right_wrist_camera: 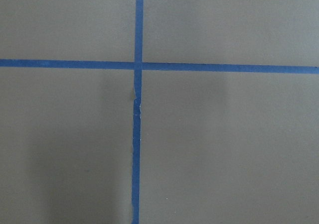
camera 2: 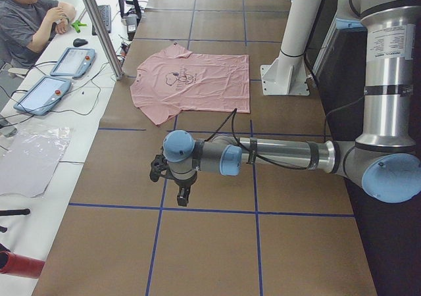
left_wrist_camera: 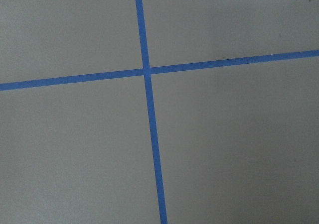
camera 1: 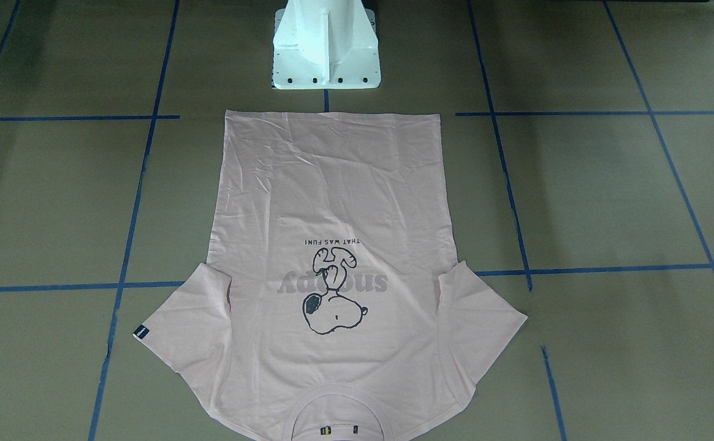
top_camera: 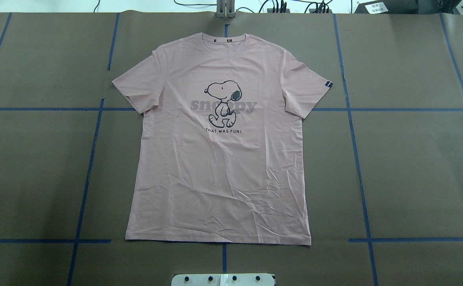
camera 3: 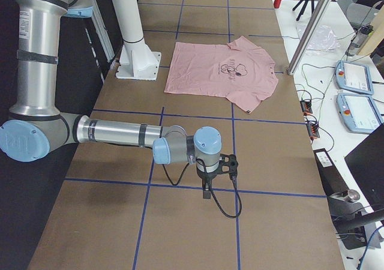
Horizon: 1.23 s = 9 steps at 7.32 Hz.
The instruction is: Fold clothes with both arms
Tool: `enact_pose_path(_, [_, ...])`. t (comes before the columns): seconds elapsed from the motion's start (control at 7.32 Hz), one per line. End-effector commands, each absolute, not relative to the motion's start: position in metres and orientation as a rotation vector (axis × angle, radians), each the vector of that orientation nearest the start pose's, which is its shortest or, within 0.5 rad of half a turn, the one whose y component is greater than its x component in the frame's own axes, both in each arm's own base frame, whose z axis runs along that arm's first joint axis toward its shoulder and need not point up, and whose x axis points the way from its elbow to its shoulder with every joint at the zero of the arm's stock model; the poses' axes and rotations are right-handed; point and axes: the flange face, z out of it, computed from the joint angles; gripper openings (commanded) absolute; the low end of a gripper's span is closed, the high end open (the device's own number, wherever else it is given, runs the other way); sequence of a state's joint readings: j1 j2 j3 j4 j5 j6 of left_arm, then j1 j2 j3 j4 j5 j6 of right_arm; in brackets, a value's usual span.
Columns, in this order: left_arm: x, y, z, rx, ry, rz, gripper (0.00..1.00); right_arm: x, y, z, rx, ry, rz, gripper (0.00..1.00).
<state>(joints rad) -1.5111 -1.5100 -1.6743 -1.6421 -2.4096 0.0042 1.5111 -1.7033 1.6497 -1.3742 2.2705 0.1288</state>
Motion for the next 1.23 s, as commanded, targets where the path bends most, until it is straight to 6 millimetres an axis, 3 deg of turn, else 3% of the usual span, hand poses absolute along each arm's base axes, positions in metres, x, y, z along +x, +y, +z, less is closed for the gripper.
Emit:
enact_pose_path(0.0, [-0.031, -0.479, 0.615, 0.147, 0.832, 0.138, 1.00, 0.023, -0.471, 0.612, 0.157, -0.717, -0.048, 1.00])
enact_pose_path(0.14, [-0.032, -0.482, 0.619, 0.165, 0.805, 0.129, 1.00, 0.020, -0.487, 0.594, 0.194, -0.723, -0.063, 1.00])
enact_pose_path(0.27, [-0.033, -0.486, 0.610, 0.199, 0.789, 0.139, 1.00, 0.018, -0.511, 0.570, 0.280, -0.722, -0.092, 1.00])
enact_pose_path(0.41, [-0.031, -0.502, 0.586, 0.273, 0.808, 0.146, 1.00, 0.017, -0.527, 0.551, 0.333, -0.721, -0.105, 1.00])
enact_pose_path(0.55, [-0.030, -0.530, 0.546, 0.385, 0.811, 0.134, 1.00, 0.015, -0.554, 0.536, 0.346, -0.732, -0.094, 1.00])
enact_pose_path(0.68, [-0.030, -0.564, 0.498, 0.543, 0.801, 0.149, 1.00, 0.013, -0.560, 0.540, 0.344, -0.735, -0.089, 1.00])
enact_pose_path(0.82, [-0.028, -0.577, 0.470, 0.693, 0.803, 0.207, 1.00, 0.011, -0.572, 0.523, 0.355, -0.755, -0.070, 1.00])
enact_pose_path(0.96, [-0.026, -0.582, 0.469, 0.716, 0.825, 0.183, 1.00, 0.009, -0.586, 0.500, 0.354, -0.788, -0.001, 1.00])
enact_pose_path(1.09, [-0.025, -0.580, 0.465, 0.747, 0.848, 0.157, 1.00, -0.008, -0.606, 0.461, 0.346, -0.853, 0.047, 1.00])
